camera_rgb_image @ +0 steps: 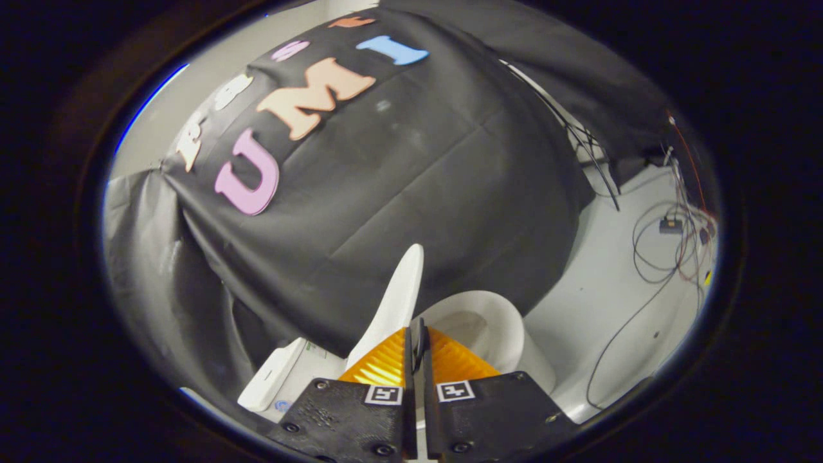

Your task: Open the toilet lid.

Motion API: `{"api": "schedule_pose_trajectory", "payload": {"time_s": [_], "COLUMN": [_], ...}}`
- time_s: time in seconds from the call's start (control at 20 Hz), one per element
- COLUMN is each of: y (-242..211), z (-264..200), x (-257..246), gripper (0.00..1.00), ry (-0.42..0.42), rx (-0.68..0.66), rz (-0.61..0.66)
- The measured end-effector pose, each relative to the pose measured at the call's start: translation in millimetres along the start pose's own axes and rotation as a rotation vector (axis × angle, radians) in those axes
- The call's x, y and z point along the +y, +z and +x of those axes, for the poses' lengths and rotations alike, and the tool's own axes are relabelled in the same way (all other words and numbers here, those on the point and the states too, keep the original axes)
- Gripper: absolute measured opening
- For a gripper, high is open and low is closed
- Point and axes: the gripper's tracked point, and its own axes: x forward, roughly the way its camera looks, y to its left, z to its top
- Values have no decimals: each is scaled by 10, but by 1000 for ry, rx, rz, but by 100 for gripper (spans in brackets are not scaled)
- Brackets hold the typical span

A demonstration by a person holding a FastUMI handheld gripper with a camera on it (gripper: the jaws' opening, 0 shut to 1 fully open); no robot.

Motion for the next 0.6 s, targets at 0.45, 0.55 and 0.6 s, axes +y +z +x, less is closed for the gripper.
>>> {"api": "schedule_pose_trajectory", "payload": {"time_s": [0.45,0.55,0.6], "y": [205,233,239], "z": [-173,-207,-230], "x": [896,1089,1171], "gripper": [9,9,9], "ry": [-107,-125,-126], "rx": [18,19,19], "rz": [-321,-371,-395]}}
